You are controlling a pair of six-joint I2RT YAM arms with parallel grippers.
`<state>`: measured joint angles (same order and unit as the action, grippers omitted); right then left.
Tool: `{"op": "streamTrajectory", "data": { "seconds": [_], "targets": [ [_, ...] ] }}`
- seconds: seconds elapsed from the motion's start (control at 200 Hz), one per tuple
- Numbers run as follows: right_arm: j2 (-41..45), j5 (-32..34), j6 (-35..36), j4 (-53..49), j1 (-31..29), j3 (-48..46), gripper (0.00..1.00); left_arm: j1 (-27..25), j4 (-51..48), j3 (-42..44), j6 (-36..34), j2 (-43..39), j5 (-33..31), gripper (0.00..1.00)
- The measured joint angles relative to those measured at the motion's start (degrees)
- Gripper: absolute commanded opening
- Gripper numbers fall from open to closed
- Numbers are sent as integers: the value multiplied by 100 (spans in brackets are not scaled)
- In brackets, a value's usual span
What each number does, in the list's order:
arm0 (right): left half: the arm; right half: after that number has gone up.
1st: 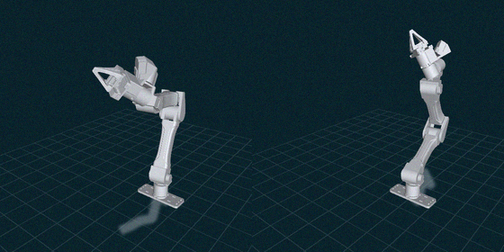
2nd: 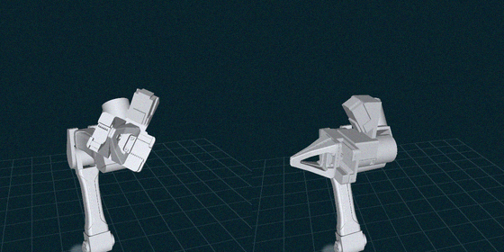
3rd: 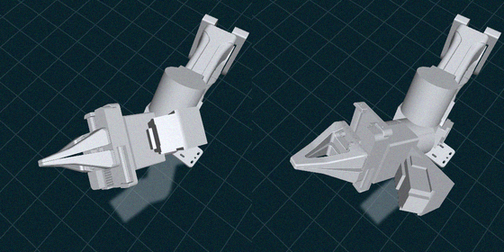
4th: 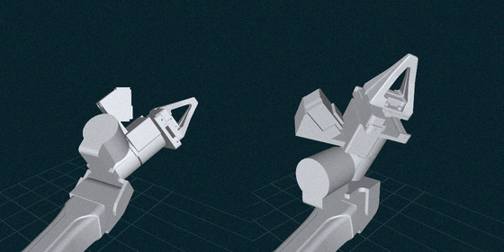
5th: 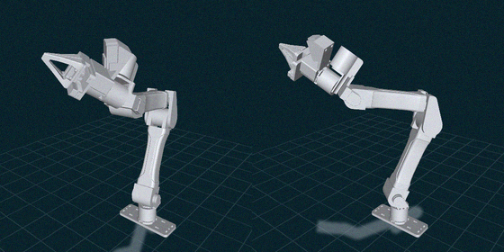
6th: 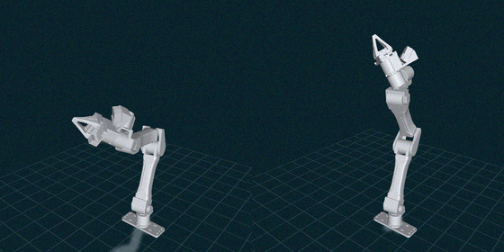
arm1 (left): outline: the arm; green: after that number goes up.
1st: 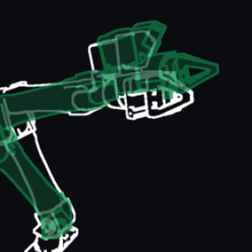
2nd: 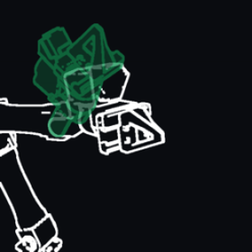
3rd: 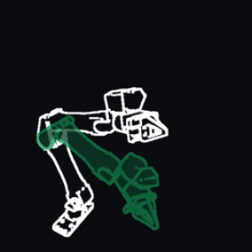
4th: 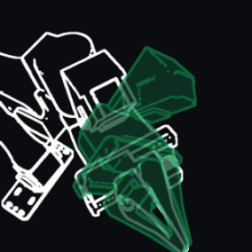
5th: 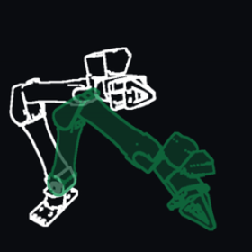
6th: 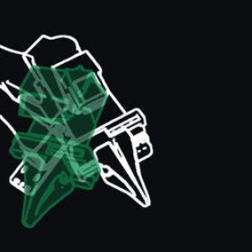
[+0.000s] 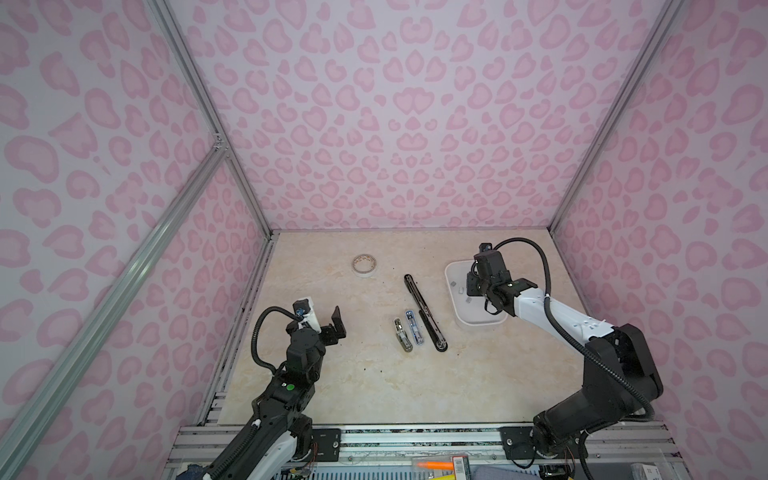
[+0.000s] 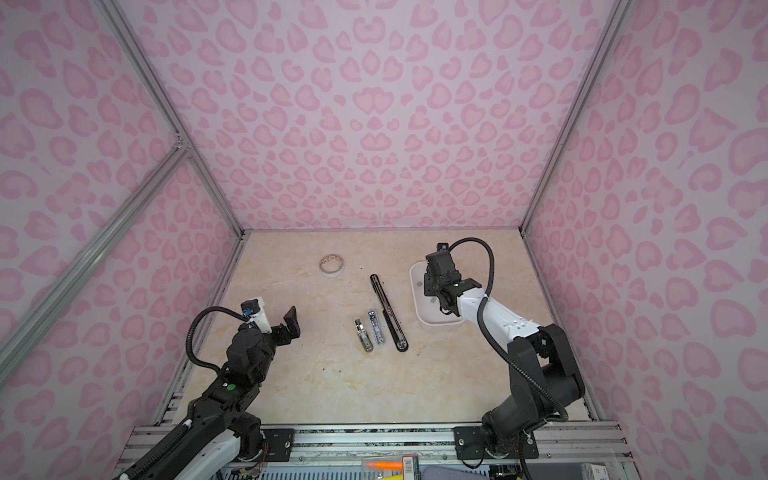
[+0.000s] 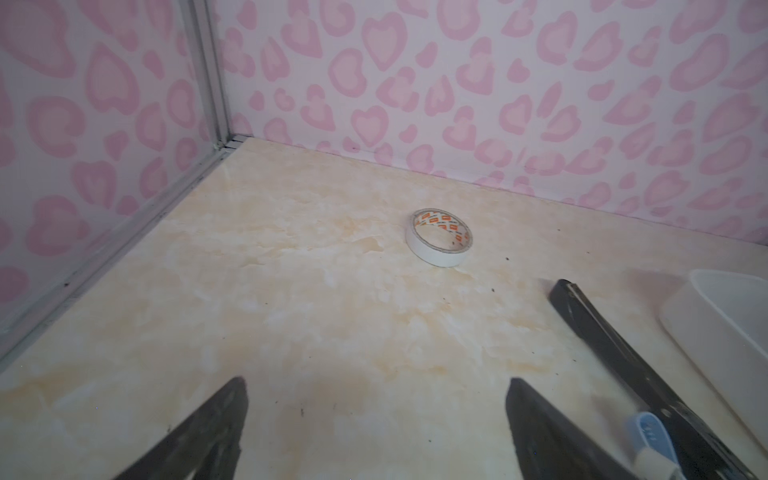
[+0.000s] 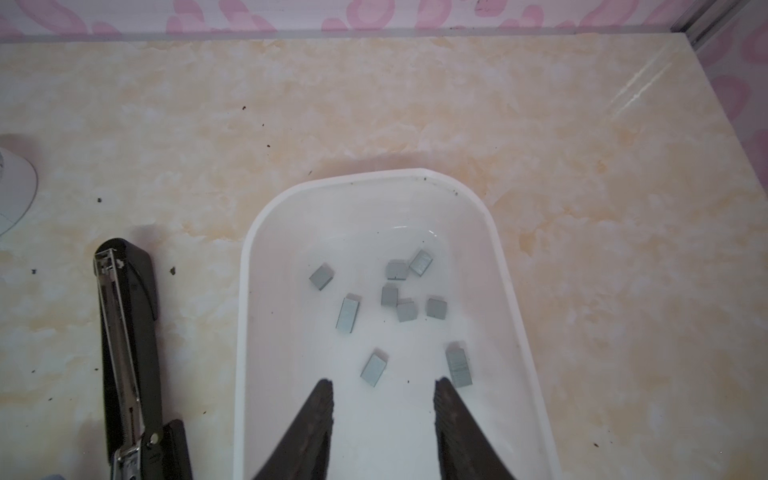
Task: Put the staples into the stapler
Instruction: 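Move the right gripper back over the white tray of staples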
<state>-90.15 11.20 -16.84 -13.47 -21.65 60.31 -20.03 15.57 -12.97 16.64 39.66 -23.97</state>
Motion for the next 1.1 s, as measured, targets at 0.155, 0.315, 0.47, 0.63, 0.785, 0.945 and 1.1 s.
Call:
{"op": "streamTrajectory", "data": {
  "seconds": [0.155, 0.315, 0.47, 0.63, 0.785, 0.945, 1.1],
  "targets": [
    [-256, -330, 149, 181, 236, -330, 39, 85, 116, -74, -2, 402, -424, 98],
    [-308, -575, 240, 356, 271, -599, 39, 90, 70, -538, -22, 1108, -540, 98],
    [-352, -791, 282, 551, 328, -697, 39, 85, 55, -990, -129, 1740, -463, 98],
    [-350, -868, 323, 682, 319, -772, 40, 92, 39, -951, -129, 1637, -433, 98],
    [-546, -1021, 398, 761, 326, -597, 39, 105, 35, -988, -129, 1766, -428, 98],
    [-1176, -1082, 365, 726, 302, 144, 38, 105, 37, -1034, -168, 1810, -341, 98],
    [-1685, -1121, 262, 372, 293, 767, 38, 105, 81, -708, -164, 1314, -378, 98]
  ]
}}
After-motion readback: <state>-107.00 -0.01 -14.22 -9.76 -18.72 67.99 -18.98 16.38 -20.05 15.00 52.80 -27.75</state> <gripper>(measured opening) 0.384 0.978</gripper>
